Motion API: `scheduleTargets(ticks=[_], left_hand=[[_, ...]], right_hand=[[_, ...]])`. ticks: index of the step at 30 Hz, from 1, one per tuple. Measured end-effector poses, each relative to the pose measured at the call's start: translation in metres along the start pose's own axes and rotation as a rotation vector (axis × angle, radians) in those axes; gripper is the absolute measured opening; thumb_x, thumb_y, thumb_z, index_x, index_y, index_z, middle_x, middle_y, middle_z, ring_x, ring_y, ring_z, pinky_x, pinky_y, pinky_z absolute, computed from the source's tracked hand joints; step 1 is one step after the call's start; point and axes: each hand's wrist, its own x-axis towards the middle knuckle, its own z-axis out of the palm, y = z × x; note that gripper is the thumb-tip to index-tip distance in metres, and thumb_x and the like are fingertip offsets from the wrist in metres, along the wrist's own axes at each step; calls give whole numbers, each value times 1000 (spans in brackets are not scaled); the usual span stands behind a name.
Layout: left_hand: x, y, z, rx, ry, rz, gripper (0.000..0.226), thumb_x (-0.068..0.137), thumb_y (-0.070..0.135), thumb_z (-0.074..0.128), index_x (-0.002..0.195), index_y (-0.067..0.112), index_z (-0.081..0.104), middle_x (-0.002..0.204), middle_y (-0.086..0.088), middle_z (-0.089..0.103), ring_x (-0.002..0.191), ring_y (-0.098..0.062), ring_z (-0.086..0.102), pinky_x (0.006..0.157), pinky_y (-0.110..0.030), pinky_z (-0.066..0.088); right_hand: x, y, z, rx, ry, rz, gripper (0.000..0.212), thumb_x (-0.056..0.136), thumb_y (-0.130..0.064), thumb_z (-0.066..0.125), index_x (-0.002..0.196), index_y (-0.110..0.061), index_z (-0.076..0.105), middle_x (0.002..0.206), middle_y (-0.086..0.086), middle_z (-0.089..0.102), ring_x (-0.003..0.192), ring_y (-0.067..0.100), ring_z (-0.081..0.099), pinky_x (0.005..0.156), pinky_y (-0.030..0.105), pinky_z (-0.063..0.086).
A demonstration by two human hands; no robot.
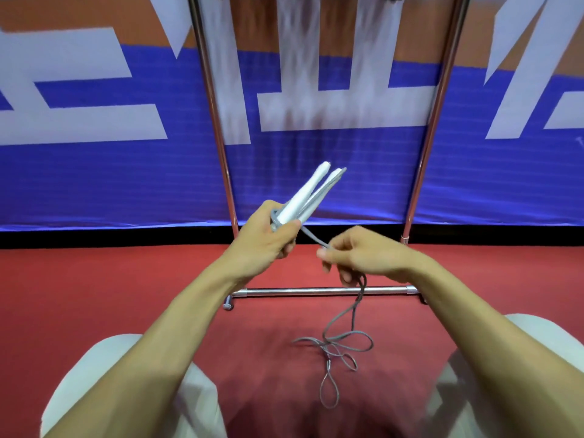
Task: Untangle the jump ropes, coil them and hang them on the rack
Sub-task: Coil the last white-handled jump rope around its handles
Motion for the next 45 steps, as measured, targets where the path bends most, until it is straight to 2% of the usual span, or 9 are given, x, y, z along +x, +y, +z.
scheduleTargets(ticks=[3, 12, 19, 25, 29, 33, 38, 42, 45], left_hand=[[7, -11, -8, 186, 36, -33, 22, 92, 18, 64, 87, 17, 42, 66, -1, 52, 57, -14, 43, 59, -29, 36], [13, -29, -10, 804, -213, -31, 29, 85, 22, 73, 107, 20, 54, 90, 2, 60, 81, -20, 59, 66, -22, 43], [7, -27, -7, 903, -246, -4, 24, 76, 15, 71, 77, 27, 50, 65, 7, 52, 63, -21, 53, 54, -27, 38], [-3, -22, 7, 948, -270, 61, 50, 61, 63, 79, 64, 23, 49, 57, 8, 48, 53, -12, 43, 51, -30, 34], [-7, -21, 13, 915, -343, 113, 41, 66, 61, 73, 75, 21, 64, 61, 3, 59, 55, -16, 53, 55, -35, 46], [-17, -11, 20, 723, -448, 122, 11, 78, 24, 69, 78, 21, 58, 56, 10, 50, 48, -6, 42, 50, -22, 36], [-18, 2, 9, 292, -420, 45, 33, 76, 24, 64, 106, 22, 52, 85, -12, 60, 59, -19, 48, 54, -32, 40], [-15, 8, 6, 12, -275, -2, 63, 93, 1, 52, 139, 41, 34, 78, -6, 60, 53, -18, 39, 51, -26, 35], [-12, 6, 7, 43, -211, 69, 56, 95, 1, 52, 136, 37, 41, 75, -9, 54, 52, -17, 40, 48, -25, 35]], right_hand=[[0, 7, 3, -443, -41, -1, 22, 94, -29, 57, 75, -19, 58, 60, 0, 65, 57, 10, 65, 54, 12, 42], [-4, 7, 5, -727, 135, -389, 11, 95, -16, 50, 98, -20, 60, 96, -2, 66, 87, 21, 62, 75, 37, 49], [-15, -8, -4, -679, 431, -470, 23, 78, -37, 74, 81, -15, 68, 70, -4, 57, 69, 23, 53, 59, 35, 41], [-21, -15, -3, -683, 599, -243, 58, 55, -67, 75, 54, -18, 46, 45, -3, 40, 53, 19, 35, 50, 30, 26], [-14, -11, -4, -426, 481, -126, 55, 47, -60, 84, 54, -18, 49, 46, -5, 43, 51, 14, 35, 51, 30, 31], [-8, -3, -12, -14, 235, -114, 39, 53, -43, 88, 67, -16, 63, 60, -1, 56, 58, 10, 44, 59, 30, 36], [-8, 8, -27, 451, 141, -191, 15, 87, 3, 59, 77, -8, 64, 63, -7, 64, 53, 4, 55, 53, 15, 42], [1, 9, -15, 443, 223, -192, 17, 92, -7, 58, 81, -10, 70, 66, 0, 63, 56, 11, 47, 55, 23, 36], [4, 2, -3, 255, 205, -160, 28, 99, -24, 50, 84, -8, 67, 59, 2, 59, 50, 13, 48, 49, 23, 39]])
